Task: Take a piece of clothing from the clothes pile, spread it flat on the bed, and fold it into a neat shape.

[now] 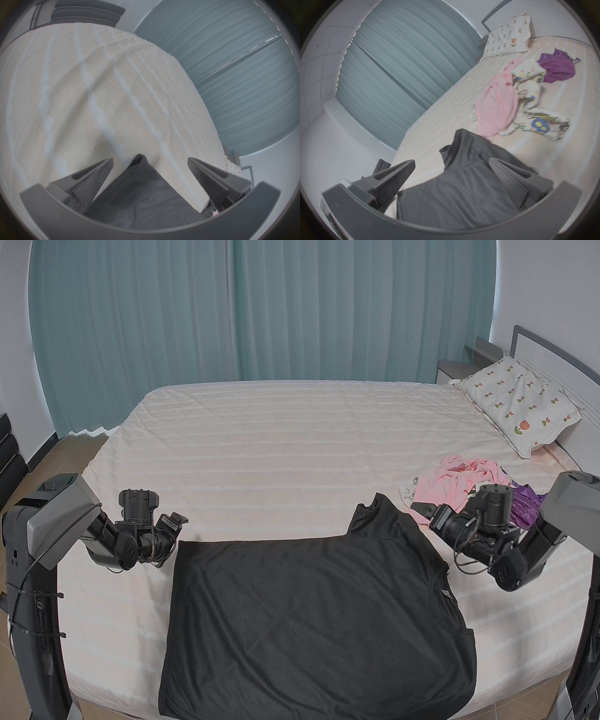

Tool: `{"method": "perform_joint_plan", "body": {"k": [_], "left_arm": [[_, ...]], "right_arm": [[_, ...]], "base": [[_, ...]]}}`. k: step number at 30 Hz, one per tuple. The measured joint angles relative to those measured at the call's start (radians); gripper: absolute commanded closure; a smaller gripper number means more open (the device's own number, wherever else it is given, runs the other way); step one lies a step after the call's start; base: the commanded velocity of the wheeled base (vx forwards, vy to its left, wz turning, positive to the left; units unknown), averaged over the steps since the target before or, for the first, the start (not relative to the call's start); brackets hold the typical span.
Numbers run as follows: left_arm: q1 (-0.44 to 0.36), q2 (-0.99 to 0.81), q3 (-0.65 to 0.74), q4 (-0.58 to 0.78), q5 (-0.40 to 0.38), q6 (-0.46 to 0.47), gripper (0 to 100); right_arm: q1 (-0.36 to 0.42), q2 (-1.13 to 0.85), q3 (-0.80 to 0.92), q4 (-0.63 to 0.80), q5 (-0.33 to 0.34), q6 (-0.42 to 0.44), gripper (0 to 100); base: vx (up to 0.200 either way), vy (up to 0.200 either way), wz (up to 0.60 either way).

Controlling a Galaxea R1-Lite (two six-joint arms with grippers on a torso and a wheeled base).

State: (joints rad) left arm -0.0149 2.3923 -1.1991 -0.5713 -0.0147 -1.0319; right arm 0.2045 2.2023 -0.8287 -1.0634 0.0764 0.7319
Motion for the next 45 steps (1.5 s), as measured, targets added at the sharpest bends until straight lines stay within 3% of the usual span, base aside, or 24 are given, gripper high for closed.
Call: {"method": "perform_joint_plan", "body": {"k": [9, 14, 22, 37, 38, 45], "left_arm": [[0.006, -0.060, 0.089, -0.015, -0.058, -0.043, 0], [0.006, -0.076, 0.121, -0.019, -0.077, -0.053, 0], [0.005, -0.088, 0.143, -0.020, -0.083, -0.056, 0], [0.004, -0.094, 0.148, -0.020, -0.084, -0.074, 0], [0.004, -0.094, 0.148, -0.020, -0.084, -0.076, 0], [0.004, -0.095, 0.147, -0.020, -0.083, -0.078, 0]], "right_arm": [[0.116, 0.143, -0.380, 0.286, -0.063, 0.156, 0], [0.143, 0.233, -0.533, 0.405, -0.075, 0.194, 0], [0.161, 0.343, -0.693, 0.454, -0.091, 0.204, 0], [0.159, 0.485, -0.982, 0.584, -0.179, 0.203, 0], [0.158, 0.494, -0.992, 0.585, -0.180, 0.203, 100], [0.158, 0.527, -1.024, 0.555, -0.187, 0.198, 100]], "base": [[0.000, 0.000, 0.00], [0.000, 0.000, 0.00], [0.000, 0.000, 0.00], [0.000, 0.000, 0.00], [0.000, 0.000, 0.00], [0.000, 0.000, 0.00]]}}
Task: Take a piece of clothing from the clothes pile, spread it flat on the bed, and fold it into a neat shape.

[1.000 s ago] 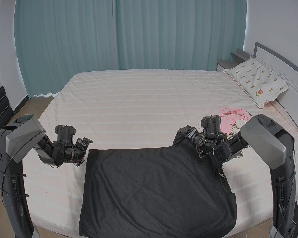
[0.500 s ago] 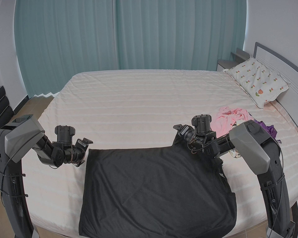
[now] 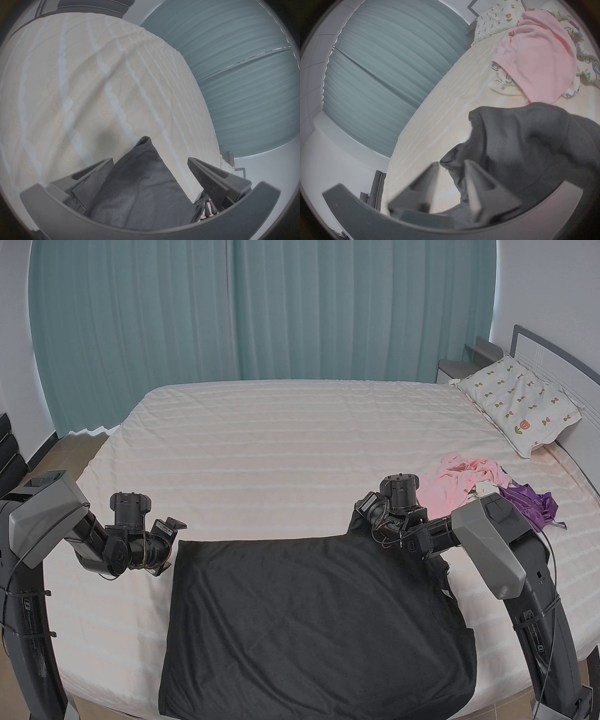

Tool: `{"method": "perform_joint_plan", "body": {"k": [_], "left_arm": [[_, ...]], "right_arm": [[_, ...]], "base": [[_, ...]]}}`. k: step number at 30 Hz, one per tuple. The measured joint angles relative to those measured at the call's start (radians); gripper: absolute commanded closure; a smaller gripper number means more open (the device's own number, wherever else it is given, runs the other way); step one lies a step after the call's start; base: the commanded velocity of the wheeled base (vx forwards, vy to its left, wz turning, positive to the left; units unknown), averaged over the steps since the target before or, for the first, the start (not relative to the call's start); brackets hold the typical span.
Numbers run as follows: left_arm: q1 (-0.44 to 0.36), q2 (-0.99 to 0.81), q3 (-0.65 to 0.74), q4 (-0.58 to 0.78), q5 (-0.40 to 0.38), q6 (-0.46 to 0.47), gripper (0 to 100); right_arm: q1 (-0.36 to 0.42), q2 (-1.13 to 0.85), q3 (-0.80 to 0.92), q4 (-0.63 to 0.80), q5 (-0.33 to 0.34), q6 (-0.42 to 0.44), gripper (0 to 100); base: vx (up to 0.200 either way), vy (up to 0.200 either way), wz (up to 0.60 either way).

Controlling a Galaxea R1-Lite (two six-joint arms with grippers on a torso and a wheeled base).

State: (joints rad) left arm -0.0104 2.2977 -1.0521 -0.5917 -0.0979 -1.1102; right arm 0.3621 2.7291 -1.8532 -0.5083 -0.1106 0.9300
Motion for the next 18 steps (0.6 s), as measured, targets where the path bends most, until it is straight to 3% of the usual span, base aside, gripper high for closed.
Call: {"method": "perform_joint_plan", "body": {"k": [15, 16, 18], "left_arm": [[0.000, 0.000, 0.001, 0.000, 0.001, 0.000, 0], [0.000, 0.000, 0.001, 0.000, 0.001, 0.000, 0], [0.000, 0.000, 0.001, 0.000, 0.001, 0.000, 0]], "right_arm": [[-0.002, -0.025, -0.022, -0.117, 0.004, -0.061, 100], [-0.001, -0.026, -0.024, -0.118, 0.005, -0.065, 0], [0.003, -0.027, -0.024, -0.119, 0.004, -0.070, 0]], "base": [[0.000, 0.000, 0.00], [0.000, 0.000, 0.00], [0.000, 0.000, 0.00]]}}
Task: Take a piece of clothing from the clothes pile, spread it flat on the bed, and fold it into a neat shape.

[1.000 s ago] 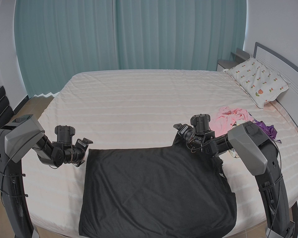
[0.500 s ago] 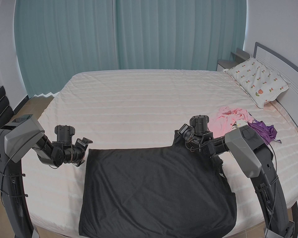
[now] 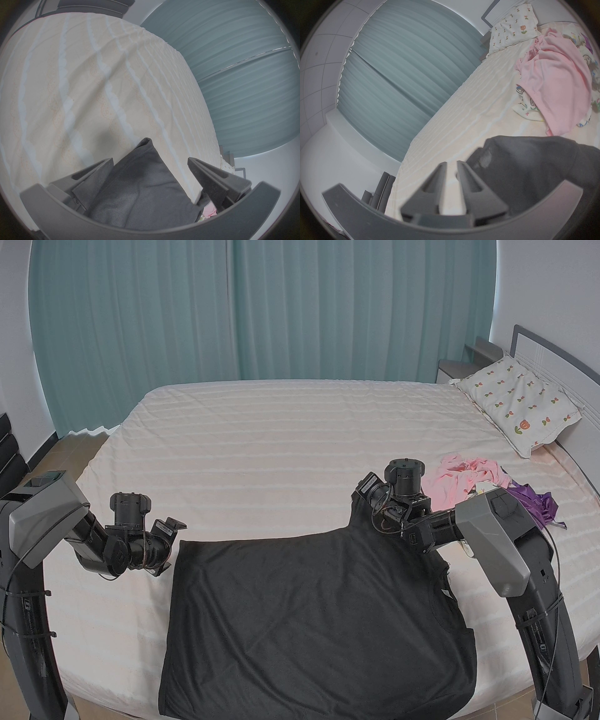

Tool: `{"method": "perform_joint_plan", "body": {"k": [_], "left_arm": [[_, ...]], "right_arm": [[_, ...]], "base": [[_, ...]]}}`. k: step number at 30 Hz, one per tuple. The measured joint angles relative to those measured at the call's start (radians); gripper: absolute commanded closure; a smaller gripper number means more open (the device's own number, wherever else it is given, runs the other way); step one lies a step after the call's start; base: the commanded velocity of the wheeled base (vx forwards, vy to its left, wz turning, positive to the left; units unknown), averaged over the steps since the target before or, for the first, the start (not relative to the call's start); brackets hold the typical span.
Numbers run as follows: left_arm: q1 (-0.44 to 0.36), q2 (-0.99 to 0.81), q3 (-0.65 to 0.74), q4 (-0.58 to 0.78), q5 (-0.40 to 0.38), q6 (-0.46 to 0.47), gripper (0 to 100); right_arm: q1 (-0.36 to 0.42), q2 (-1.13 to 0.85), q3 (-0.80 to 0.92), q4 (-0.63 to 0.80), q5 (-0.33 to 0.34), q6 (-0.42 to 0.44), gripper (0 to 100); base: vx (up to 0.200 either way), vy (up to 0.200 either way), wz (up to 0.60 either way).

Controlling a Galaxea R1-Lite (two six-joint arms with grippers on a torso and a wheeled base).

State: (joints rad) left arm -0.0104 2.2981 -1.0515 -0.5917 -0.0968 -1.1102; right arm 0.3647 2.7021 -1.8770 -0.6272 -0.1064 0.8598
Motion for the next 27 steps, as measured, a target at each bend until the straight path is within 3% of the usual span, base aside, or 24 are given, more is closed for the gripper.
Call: {"method": "perform_joint_plan", "body": {"k": [8, 14, 22, 27], "left_arm": [[0.000, 0.000, 0.000, 0.001, 0.000, 0.000, 0], [0.000, 0.000, -0.001, 0.000, 0.000, 0.000, 0], [0.000, 0.000, 0.000, 0.000, 0.000, 0.000, 0], [0.000, 0.000, 0.000, 0.000, 0.000, 0.000, 0]], "right_arm": [[0.021, 0.003, 0.001, -0.020, -0.002, -0.026, 0], [-0.013, 0.001, 0.011, -0.001, -0.002, -0.041, 0], [-0.094, -0.005, 0.081, 0.012, 0.006, -0.180, 0], [-0.131, -0.001, 0.105, 0.017, 0.009, -0.225, 0]], "base": [[0.000, 0.000, 0.00], [0.000, 0.000, 0.00], [0.000, 0.000, 0.00], [0.000, 0.000, 0.00]]}}
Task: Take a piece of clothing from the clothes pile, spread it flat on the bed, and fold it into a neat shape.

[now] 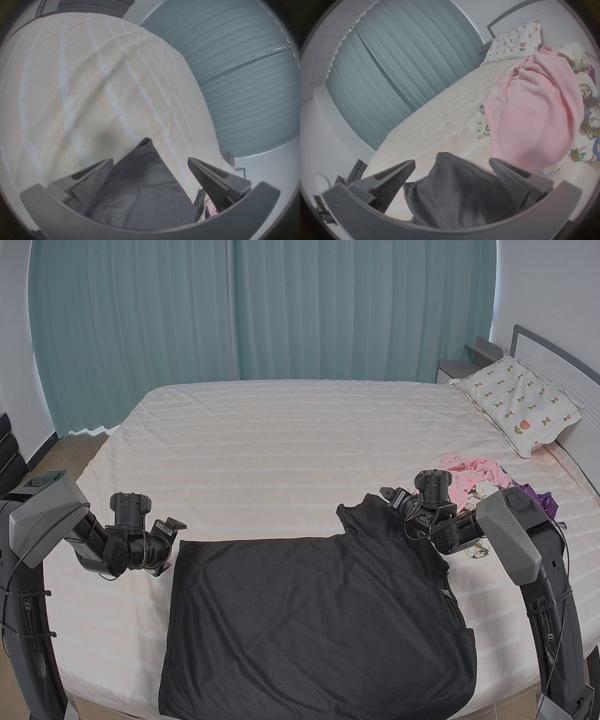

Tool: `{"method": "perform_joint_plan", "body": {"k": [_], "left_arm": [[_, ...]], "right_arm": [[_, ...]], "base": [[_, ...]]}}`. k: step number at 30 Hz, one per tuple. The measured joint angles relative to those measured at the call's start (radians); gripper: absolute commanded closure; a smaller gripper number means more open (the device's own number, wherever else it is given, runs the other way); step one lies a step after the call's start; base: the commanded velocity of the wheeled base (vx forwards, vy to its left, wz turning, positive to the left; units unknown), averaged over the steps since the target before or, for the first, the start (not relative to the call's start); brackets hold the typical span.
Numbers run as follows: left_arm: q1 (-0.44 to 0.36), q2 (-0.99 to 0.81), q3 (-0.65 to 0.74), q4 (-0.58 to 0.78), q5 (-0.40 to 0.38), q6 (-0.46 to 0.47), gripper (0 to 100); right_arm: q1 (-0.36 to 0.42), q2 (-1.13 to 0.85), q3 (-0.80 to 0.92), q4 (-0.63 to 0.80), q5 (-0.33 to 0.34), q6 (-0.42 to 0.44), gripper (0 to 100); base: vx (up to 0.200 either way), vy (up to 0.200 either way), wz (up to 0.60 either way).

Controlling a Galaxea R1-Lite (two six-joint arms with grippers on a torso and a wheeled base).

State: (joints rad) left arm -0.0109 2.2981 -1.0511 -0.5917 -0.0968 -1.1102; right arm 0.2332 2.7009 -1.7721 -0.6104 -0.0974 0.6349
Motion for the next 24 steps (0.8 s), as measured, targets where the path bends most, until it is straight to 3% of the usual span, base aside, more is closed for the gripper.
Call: {"method": "perform_joint_plan", "body": {"k": [12, 13, 24], "left_arm": [[0.000, 0.000, 0.000, 0.000, 0.000, 0.000, 0], [0.000, 0.000, 0.000, 0.000, 0.000, 0.000, 0], [0.000, 0.001, 0.000, 0.000, 0.000, 0.001, 0]], "right_arm": [[-0.018, 0.022, 0.033, 0.002, 0.004, -0.026, 0], [-0.018, 0.024, 0.039, 0.002, 0.004, -0.030, 100], [-0.042, 0.040, 0.044, -0.009, 0.004, -0.037, 100]], "base": [[0.000, 0.000, 0.00], [0.000, 0.000, 0.00], [0.000, 0.000, 0.00]]}}
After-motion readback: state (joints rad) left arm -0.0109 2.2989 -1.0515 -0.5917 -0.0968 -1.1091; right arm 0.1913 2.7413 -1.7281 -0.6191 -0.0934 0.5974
